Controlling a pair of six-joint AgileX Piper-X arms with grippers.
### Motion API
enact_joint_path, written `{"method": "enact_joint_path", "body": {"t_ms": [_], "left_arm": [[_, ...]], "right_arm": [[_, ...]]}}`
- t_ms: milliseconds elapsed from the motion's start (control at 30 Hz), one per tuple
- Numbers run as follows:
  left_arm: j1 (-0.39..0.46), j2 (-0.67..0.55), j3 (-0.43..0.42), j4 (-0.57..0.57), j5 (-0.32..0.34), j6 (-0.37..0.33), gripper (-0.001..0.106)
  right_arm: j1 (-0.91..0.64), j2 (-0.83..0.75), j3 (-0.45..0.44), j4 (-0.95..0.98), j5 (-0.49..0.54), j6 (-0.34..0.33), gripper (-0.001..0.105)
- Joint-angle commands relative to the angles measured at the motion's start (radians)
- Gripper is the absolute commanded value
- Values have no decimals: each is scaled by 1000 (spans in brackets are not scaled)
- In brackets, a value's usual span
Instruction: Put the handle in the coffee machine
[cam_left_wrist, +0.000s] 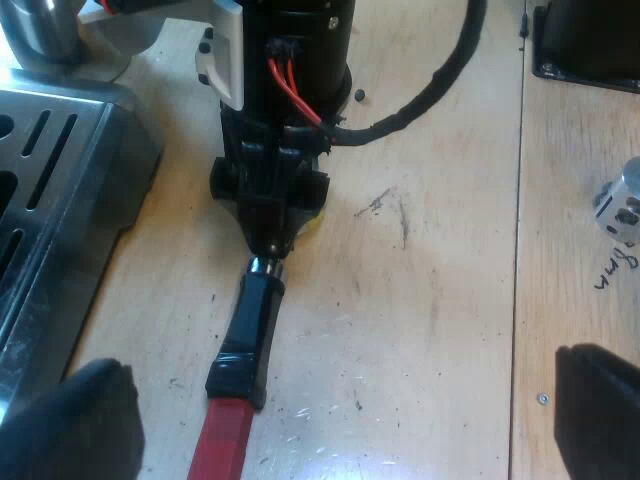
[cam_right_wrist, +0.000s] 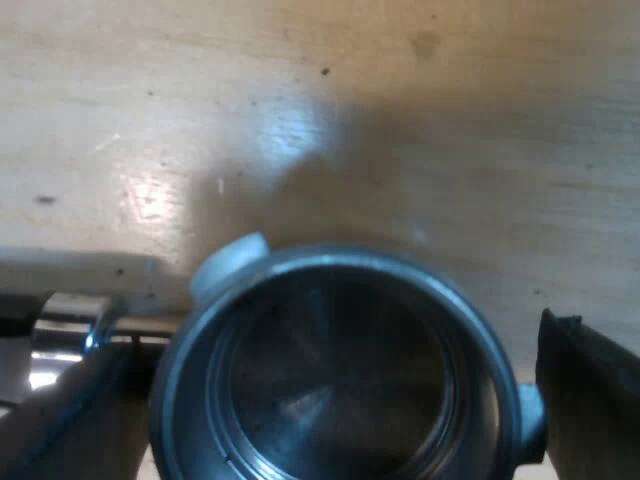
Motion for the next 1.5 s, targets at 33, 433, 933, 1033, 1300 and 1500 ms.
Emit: {"method": "enact_joint_path", "body": {"t_ms": [33, 433, 933, 1033, 1300, 1500], "left_arm": [[-5, -3, -5, -1, 8, -7, 85], [-5, -3, -5, -4, 8, 1, 85], [-5, -3, -5, -4, -10, 71, 85], [-5, 0, -5, -4, -10, 87, 85], [-5, 80, -5, 6, -10, 154, 85], [-5, 126, -5, -13, -23, 175, 85]], "right_arm": [[-9, 5, -1, 25, -16, -18, 78], [-9, 5, -1, 32, -65, -25, 12], [-9, -109, -44, 160, -87, -82, 0], [-9, -125, -54, 183, -87, -86, 0], [-9, -205, -161, 288, -100, -103, 0], [-9, -227, -180, 291, -149, -101, 0]]}}
